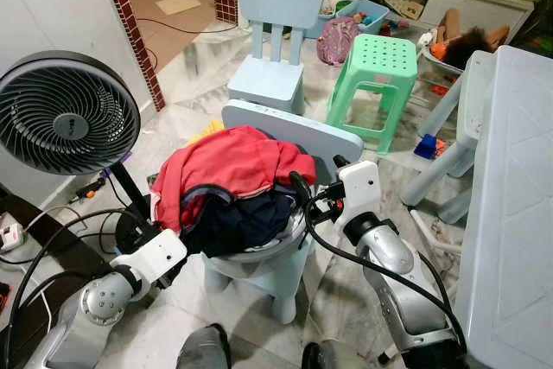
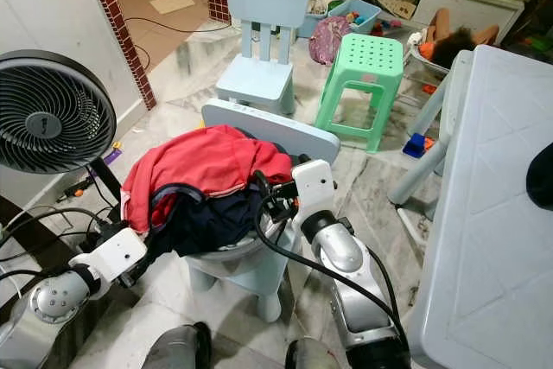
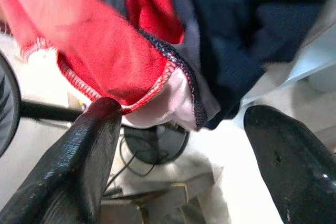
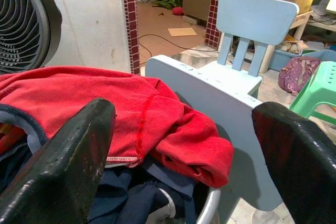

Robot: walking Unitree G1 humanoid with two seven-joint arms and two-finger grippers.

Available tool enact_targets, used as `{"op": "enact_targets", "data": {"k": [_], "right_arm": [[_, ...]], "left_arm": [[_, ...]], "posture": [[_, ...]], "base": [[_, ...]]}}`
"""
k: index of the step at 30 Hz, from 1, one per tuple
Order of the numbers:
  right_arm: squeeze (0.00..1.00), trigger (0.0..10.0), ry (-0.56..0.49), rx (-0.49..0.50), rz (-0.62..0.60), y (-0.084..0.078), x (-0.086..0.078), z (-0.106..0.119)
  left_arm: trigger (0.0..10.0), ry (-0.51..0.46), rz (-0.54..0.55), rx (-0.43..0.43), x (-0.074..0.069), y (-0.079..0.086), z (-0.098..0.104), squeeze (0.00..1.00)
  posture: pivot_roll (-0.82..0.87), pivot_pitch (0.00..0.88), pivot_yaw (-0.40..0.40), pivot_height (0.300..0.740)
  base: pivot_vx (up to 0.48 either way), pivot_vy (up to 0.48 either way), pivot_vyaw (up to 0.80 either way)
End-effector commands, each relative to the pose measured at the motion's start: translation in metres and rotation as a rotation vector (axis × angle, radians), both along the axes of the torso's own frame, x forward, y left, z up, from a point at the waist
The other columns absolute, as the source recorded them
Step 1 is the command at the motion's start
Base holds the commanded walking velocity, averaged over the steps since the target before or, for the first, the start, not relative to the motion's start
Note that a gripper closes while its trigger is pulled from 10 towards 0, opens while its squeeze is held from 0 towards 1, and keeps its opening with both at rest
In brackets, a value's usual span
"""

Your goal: Hang hanger

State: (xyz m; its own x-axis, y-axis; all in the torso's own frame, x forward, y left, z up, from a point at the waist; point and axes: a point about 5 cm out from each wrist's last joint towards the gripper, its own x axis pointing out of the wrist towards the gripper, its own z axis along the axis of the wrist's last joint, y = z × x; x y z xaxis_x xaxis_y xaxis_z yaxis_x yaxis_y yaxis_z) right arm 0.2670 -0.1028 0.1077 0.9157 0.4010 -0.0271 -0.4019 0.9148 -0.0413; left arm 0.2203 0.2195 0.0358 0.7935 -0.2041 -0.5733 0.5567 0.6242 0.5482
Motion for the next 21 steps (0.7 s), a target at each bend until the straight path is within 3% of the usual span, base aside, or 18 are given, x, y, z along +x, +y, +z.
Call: {"op": "enact_targets", "data": {"k": [1,2,4,5,6,21], "right_arm": [[0.00,10.0,-0.012,-0.001,-0.005,-0.002,0.000,0.004],[0.00,10.0,-0.012,-0.001,-0.006,-0.002,0.000,0.004],[0.00,10.0,-0.013,-0.001,-0.007,-0.002,0.000,0.004],[0.00,10.0,-0.013,-0.002,-0.006,-0.003,0.000,0.004],[0.00,10.0,-0.014,-0.004,-0.006,-0.002,0.000,0.004],[0.00,10.0,-0.018,-0.004,-0.008,-0.002,0.000,0.005]], "left_arm": [[8.7,-0.013,0.024,0.003,0.004,0.006,-0.001,0.00],[5.8,-0.012,0.034,0.008,0.007,0.009,-0.004,0.00],[4.1,-0.021,0.053,0.000,0.012,0.011,-0.006,0.00],[1.0,-0.020,0.053,0.003,0.016,0.011,-0.009,0.00],[0.0,-0.022,0.055,0.002,0.017,0.012,-0.010,0.00],[0.0,-0.056,0.054,-0.001,0.025,0.015,-0.018,0.00]], "posture": [[0.07,0.125,-0.010,0.740],[0.07,0.125,-0.010,0.740],[0.06,0.125,-0.012,0.740],[0.06,0.125,-0.012,0.740],[0.06,0.125,-0.012,0.740],[0.06,0.119,-0.015,0.740]], "base": [[0.000,0.000,0.00],[0.000,0.000,0.00],[0.000,0.000,0.00],[0.000,0.000,0.00],[0.000,0.000,0.00],[0.000,0.000,0.00]]}}
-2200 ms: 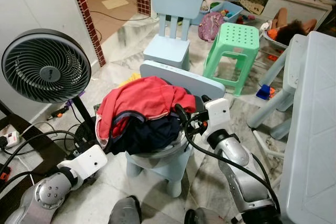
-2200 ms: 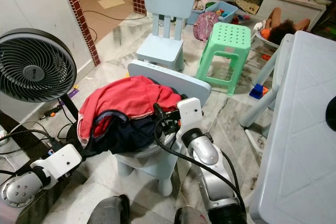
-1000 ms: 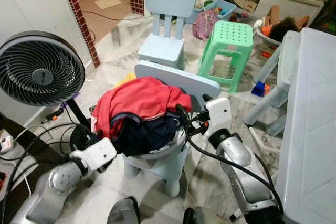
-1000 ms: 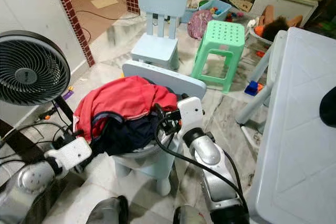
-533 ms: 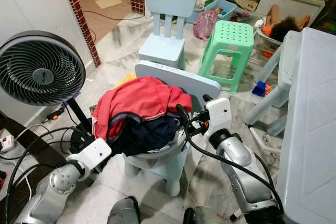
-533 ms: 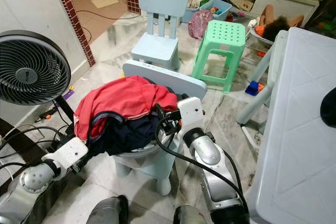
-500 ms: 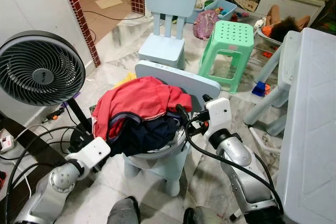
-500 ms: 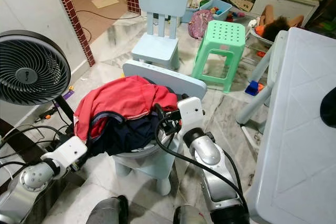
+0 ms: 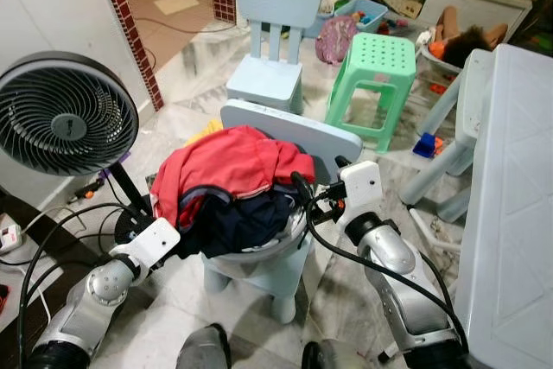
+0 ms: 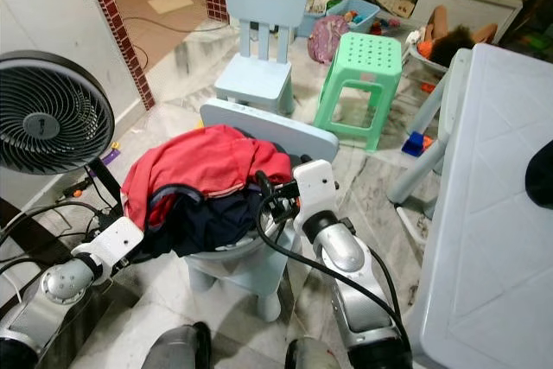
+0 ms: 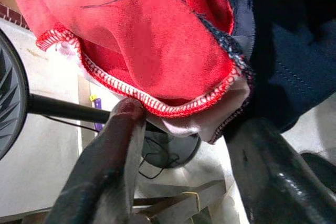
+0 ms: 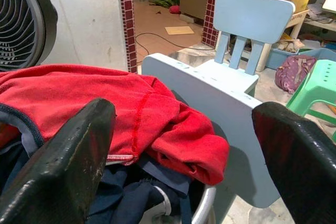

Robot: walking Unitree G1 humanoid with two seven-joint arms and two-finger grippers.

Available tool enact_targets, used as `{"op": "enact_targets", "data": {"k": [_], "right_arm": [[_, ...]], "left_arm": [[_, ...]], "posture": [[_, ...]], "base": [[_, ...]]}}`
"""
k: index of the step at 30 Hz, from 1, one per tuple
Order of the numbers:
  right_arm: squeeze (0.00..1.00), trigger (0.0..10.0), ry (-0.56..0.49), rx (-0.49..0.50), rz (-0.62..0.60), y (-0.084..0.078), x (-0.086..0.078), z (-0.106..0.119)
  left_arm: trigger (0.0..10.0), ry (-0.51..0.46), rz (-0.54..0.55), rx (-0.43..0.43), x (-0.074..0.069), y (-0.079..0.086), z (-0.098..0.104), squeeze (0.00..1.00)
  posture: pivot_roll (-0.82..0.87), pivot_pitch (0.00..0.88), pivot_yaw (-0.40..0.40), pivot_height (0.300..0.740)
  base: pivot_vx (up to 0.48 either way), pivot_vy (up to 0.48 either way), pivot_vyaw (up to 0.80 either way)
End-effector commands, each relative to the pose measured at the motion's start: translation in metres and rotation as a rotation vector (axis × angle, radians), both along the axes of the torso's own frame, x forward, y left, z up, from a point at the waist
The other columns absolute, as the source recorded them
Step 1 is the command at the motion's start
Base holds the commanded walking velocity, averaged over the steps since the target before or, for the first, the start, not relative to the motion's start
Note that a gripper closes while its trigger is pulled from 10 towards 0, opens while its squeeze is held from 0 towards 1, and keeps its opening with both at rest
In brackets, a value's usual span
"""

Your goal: Hang hanger

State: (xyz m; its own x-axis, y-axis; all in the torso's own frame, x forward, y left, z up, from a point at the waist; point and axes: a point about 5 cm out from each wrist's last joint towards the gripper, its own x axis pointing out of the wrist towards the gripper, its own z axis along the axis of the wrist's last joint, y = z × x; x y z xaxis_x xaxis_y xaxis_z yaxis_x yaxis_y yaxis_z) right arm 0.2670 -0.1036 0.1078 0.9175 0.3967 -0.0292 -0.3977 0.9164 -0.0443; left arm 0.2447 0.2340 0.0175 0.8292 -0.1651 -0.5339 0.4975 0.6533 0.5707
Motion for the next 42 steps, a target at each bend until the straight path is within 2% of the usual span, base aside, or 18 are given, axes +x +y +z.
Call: {"op": "enact_targets", "data": {"k": [1,8,15,20,23,25,28,31,33,35,39,40,42], "right_arm": [[0.00,10.0,-0.018,-0.001,-0.002,-0.001,0.001,0.005],[0.00,10.0,-0.019,0.002,-0.003,0.000,0.002,0.004],[0.00,10.0,-0.024,0.002,-0.009,-0.001,0.005,0.006],[0.00,10.0,-0.028,0.001,-0.014,-0.001,0.006,0.006],[0.00,10.0,-0.035,0.002,-0.017,0.000,0.009,0.006],[0.00,10.0,-0.035,0.002,-0.017,0.000,0.009,0.006],[0.00,10.0,-0.040,0.004,-0.019,0.000,0.012,0.007],[0.00,10.0,-0.041,0.005,-0.024,0.000,0.014,0.005],[0.00,10.0,-0.040,0.006,-0.025,0.001,0.015,0.004],[0.00,10.0,-0.039,0.008,-0.026,0.002,0.017,0.002],[0.00,10.0,-0.028,0.020,-0.054,0.001,0.022,-0.004],[0.00,10.0,-0.025,0.021,-0.063,0.000,0.024,-0.005],[0.00,10.0,-0.038,0.021,-0.105,-0.004,0.031,-0.003]], "left_arm": [[0.0,-0.012,0.003,0.002,0.001,0.001,0.000,0.00],[0.0,-0.030,-0.002,-0.003,0.001,0.002,-0.003,0.00],[0.0,-0.073,0.006,0.003,0.008,0.001,-0.002,0.00],[0.0,-0.132,0.009,-0.006,0.016,-0.003,0.002,0.00],[0.0,-0.251,0.034,-0.074,0.030,-0.007,0.020,0.00],[0.0,-0.263,0.034,-0.085,0.032,-0.008,0.022,0.00],[0.0,-0.340,0.075,-0.203,0.044,-0.015,0.044,0.00],[0.0,-0.441,0.137,-0.411,0.057,-0.033,0.078,0.00],[0.0,-0.478,0.142,-0.490,0.062,-0.042,0.092,0.00],[0.0,-0.497,0.155,-0.604,0.066,-0.053,0.106,0.00],[0.0,-0.528,0.097,-0.789,0.071,-0.083,0.139,0.00],[0.0,-0.525,0.091,-0.812,0.072,-0.086,0.143,0.00],[0.0,-0.529,0.020,-0.897,0.071,-0.104,0.163,0.00]], "posture": [[0.06,0.119,-0.015,0.740],[0.06,0.103,-0.014,0.740],[0.06,0.101,-0.014,0.740],[0.05,0.090,-0.010,0.740],[0.06,0.077,-0.008,0.740],[0.06,0.073,-0.008,0.740],[0.06,0.059,-0.008,0.740],[0.08,0.035,-0.013,0.740],[0.09,0.021,-0.018,0.740],[0.09,0.009,-0.024,0.740],[0.11,0.000,-0.033,0.740],[0.11,0.000,-0.033,0.740],[0.11,0.000,-0.026,0.740]], "base": [[0.000,0.000,0.00],[0.000,0.000,0.00],[0.000,0.000,0.00],[0.000,0.000,0.00],[0.000,0.000,0.00],[0.000,0.000,0.00],[0.000,0.000,0.00],[0.000,0.000,0.00],[0.000,0.000,0.00],[0.000,0.000,0.00],[0.000,0.000,0.00],[0.000,0.000,0.00],[0.000,0.000,0.00]]}}
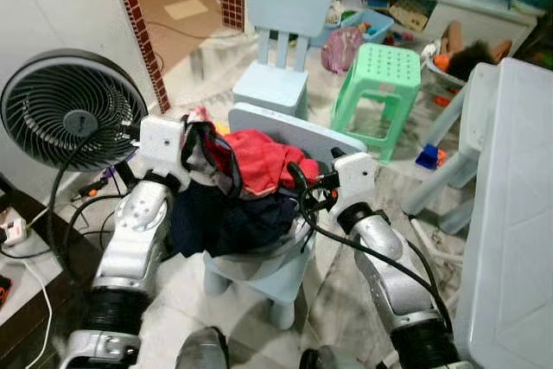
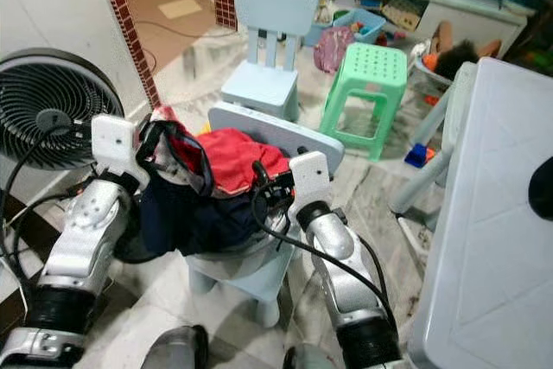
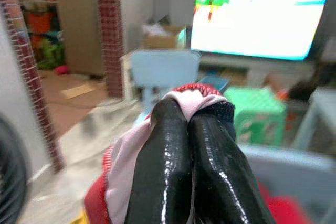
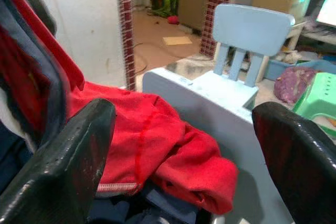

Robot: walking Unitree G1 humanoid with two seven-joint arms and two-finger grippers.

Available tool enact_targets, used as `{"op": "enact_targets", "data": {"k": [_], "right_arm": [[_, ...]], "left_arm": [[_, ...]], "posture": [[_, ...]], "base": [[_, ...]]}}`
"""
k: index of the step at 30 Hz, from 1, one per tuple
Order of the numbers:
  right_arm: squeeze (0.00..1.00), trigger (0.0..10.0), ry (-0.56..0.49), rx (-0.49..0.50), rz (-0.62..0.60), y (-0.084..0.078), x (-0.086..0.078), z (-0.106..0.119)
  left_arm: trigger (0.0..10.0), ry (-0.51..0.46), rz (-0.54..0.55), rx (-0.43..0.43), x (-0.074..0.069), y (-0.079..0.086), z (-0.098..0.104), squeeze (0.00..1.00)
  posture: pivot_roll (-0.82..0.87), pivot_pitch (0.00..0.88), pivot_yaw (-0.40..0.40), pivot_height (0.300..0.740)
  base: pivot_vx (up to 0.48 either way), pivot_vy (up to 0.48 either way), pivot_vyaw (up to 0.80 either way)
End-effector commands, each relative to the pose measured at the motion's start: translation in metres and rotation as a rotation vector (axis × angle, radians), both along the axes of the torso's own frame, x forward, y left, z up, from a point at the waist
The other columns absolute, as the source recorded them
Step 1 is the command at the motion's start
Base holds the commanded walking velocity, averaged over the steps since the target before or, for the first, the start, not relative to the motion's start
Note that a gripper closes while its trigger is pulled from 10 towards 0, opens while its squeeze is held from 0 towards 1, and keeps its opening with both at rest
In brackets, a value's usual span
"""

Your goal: Hang hanger

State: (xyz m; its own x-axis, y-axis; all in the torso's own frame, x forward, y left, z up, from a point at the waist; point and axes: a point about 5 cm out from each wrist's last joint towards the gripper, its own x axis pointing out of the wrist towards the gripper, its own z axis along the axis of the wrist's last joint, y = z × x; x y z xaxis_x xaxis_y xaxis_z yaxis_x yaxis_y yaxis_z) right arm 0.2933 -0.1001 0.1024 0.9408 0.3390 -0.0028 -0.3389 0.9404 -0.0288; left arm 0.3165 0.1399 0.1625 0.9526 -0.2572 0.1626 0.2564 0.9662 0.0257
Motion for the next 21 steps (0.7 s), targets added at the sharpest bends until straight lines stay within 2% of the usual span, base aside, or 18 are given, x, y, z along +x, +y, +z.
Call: {"op": "enact_targets", "data": {"k": [1,3,7,10,11,12,13,18,21], "right_arm": [[0.00,10.0,-0.018,-0.004,-0.042,-0.007,0.005,0.002],[0.00,10.0,-0.055,0.027,-0.079,-0.011,0.012,0.012],[0.00,10.0,-0.063,0.025,-0.095,-0.015,0.019,0.014],[0.00,10.0,-0.057,0.048,-0.143,-0.021,0.023,0.016],[0.00,10.0,-0.057,0.048,-0.143,-0.021,0.023,0.016],[0.00,10.0,-0.054,0.064,-0.209,-0.029,0.025,0.017],[0.00,10.0,-0.052,0.070,-0.230,-0.032,0.024,0.017],[0.00,10.0,-0.076,0.043,-0.340,-0.044,0.019,0.017],[0.00,10.0,-0.057,0.140,-0.349,-0.050,0.010,0.016]], "left_arm": [[0.0,-0.043,-0.056,-0.026,-0.001,-0.010,0.018,0.00],[0.0,-0.096,-0.114,-0.079,-0.004,-0.023,0.041,0.00],[0.0,-0.114,-0.122,-0.133,-0.005,-0.029,0.057,0.00],[0.0,-0.132,-0.144,-0.124,-0.010,-0.034,0.069,0.00],[0.0,-0.132,-0.144,-0.124,-0.010,-0.034,0.069,0.00],[0.0,-0.134,-0.174,-0.063,-0.015,-0.038,0.069,0.00],[0.0,-0.132,-0.181,-0.044,-0.018,-0.038,0.066,0.00],[0.0,-0.032,-0.176,-0.033,-0.028,-0.034,0.041,0.00],[0.0,0.040,-0.175,-0.029,-0.041,-0.034,0.022,0.00]], "posture": [[0.11,0.000,-0.026,0.740],[0.13,0.000,-0.021,0.740],[0.13,0.000,-0.025,0.740],[0.13,0.000,-0.020,0.740],[0.13,0.000,-0.020,0.740],[0.12,0.000,-0.020,0.740],[0.12,0.000,-0.019,0.740],[0.09,0.000,-0.020,0.740],[0.07,0.000,-0.032,0.740]], "base": [[0.000,0.000,0.00],[0.000,0.000,0.00],[0.000,0.000,0.00],[0.000,0.000,0.00],[0.000,0.000,0.00],[0.000,0.000,0.00],[0.000,0.000,0.00],[0.000,0.000,0.00],[0.000,0.000,0.00]]}}
